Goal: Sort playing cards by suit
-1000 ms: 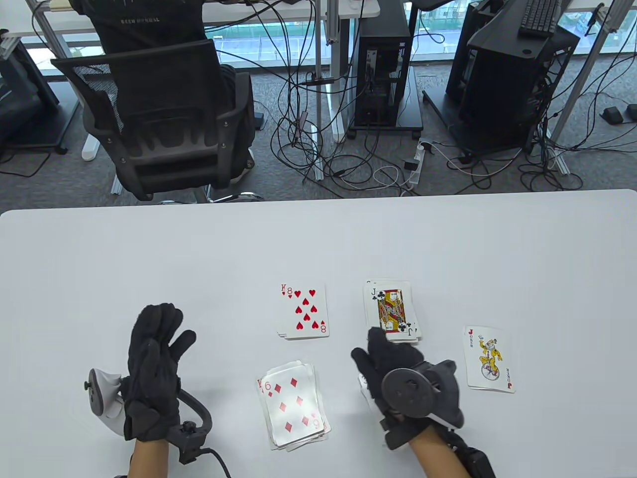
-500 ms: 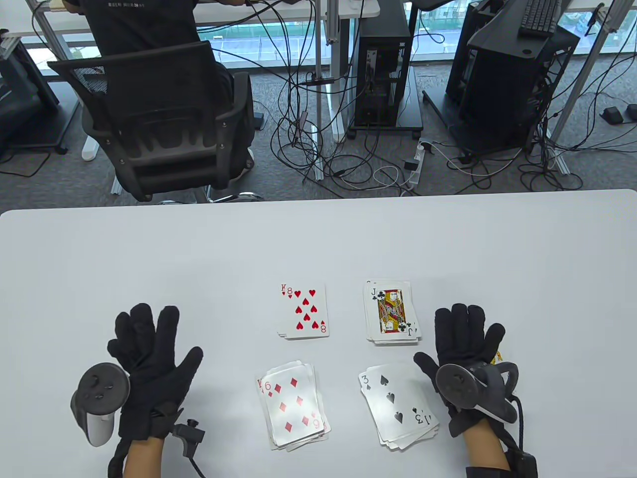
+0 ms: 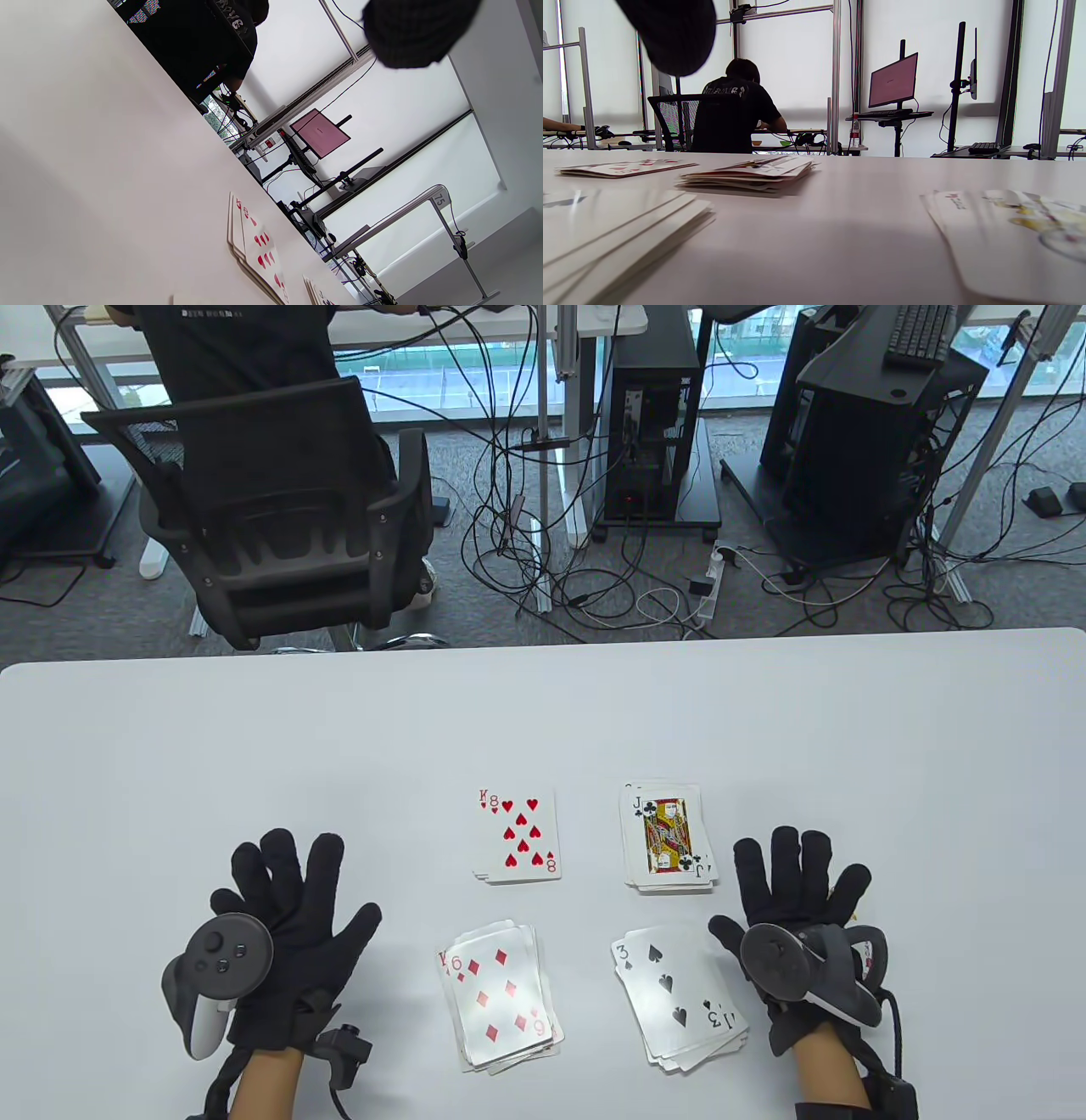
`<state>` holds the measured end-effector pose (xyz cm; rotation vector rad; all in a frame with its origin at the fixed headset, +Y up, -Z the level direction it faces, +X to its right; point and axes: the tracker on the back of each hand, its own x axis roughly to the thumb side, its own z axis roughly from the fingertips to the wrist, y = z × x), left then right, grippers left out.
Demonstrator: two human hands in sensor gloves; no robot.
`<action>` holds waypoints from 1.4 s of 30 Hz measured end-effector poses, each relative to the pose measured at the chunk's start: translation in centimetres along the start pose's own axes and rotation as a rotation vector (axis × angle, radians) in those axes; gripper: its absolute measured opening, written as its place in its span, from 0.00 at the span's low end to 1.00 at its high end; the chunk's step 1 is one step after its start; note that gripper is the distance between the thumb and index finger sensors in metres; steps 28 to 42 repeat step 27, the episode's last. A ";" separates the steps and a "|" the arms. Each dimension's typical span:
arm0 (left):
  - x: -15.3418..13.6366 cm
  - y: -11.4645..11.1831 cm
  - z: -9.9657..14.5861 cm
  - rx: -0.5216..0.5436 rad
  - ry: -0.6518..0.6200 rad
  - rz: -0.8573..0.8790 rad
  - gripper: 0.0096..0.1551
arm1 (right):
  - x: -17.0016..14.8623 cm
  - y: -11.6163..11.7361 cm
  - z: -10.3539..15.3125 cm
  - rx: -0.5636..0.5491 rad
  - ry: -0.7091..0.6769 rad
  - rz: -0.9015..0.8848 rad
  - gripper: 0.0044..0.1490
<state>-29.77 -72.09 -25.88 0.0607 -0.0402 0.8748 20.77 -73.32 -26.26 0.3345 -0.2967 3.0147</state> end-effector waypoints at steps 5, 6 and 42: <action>0.0 -0.2 -0.1 -0.004 0.009 -0.008 0.47 | -0.1 -0.1 0.0 -0.040 -0.001 -0.022 0.58; 0.0 -0.2 -0.1 -0.005 0.010 -0.008 0.47 | -0.1 -0.1 0.0 -0.044 -0.001 -0.030 0.58; 0.1 -0.5 -0.1 -0.002 0.003 -0.012 0.46 | -0.3 -0.2 0.3 -0.092 0.001 -0.038 0.56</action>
